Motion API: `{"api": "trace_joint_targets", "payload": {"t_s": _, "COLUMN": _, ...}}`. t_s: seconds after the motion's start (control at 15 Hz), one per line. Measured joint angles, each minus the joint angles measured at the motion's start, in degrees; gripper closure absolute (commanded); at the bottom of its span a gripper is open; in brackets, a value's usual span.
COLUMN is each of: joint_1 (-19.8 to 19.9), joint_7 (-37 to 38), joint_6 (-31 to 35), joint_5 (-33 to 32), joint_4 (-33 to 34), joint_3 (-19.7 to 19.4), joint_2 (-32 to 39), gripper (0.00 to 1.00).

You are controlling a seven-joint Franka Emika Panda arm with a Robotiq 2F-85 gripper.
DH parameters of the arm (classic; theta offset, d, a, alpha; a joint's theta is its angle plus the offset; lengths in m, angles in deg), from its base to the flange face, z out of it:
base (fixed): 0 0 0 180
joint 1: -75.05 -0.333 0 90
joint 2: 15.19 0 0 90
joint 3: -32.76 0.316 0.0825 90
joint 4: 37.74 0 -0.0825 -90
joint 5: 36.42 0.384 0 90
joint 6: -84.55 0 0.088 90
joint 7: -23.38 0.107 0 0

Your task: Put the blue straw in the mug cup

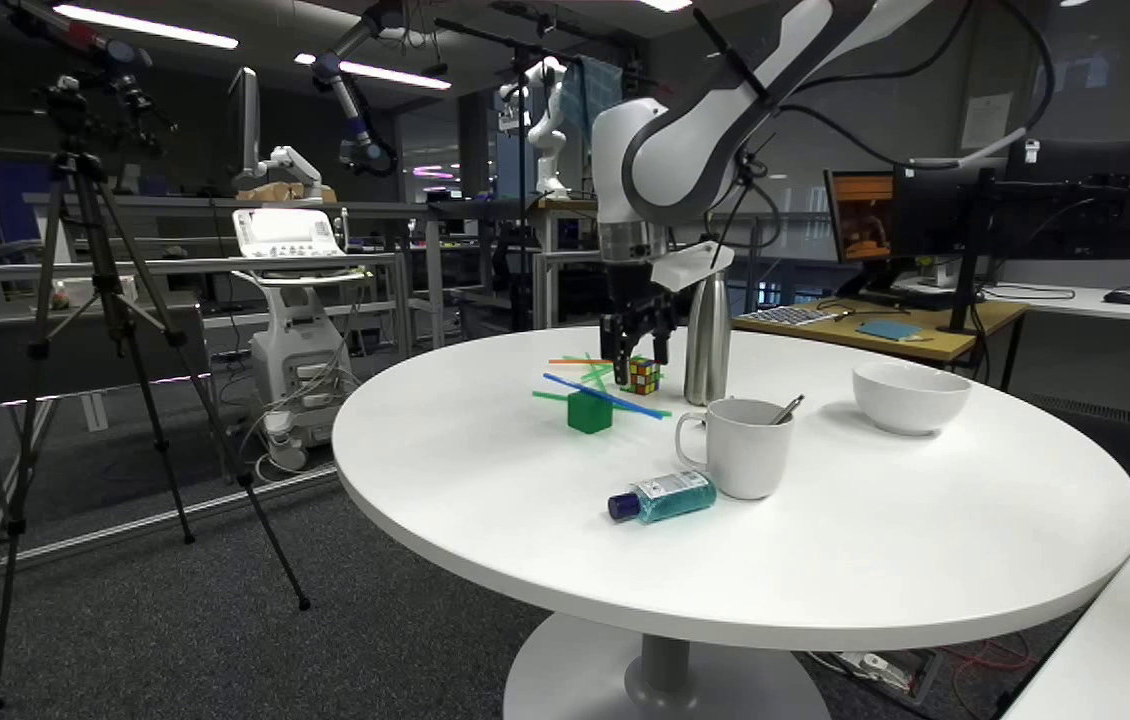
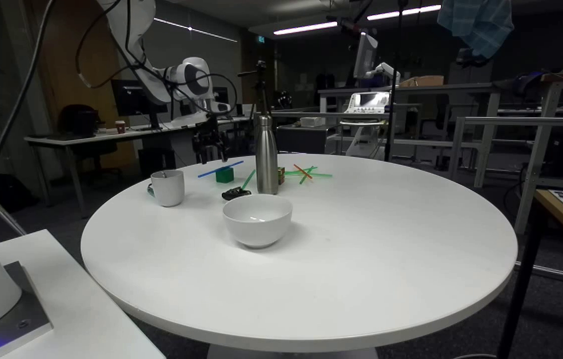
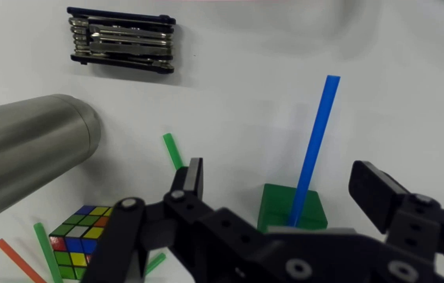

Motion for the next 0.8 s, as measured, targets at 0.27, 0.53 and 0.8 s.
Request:
{"api": "trace_joint_targets", "payload": {"t_s": 0.27, "joint_1": -0.22, "joint_7": 0.12, "joint_6": -0.01, "joint_5": 0.79, "joint_4": 0.11, "joint_3": -0.03, "joint_2": 2.11, "gripper": 0.0}}
{"api": "trace_joint_targets", "payload": {"t_s": 0.53, "joint_1": -0.94, "joint_7": 0.12, "joint_6": -0.05, "joint_5": 1.03, "joint_4": 0.27, "joint_3": 0.04, "joint_2": 3.24, "gripper": 0.0}}
{"api": "trace_joint_targets", "payload": {"t_s": 0.8, "joint_1": -1.83, "joint_7": 0.12, "joint_6": -0.5, "joint_5": 1.06, "joint_4": 1.33, "joint_3": 0.27, "joint_2": 3.99, "gripper": 0.0}}
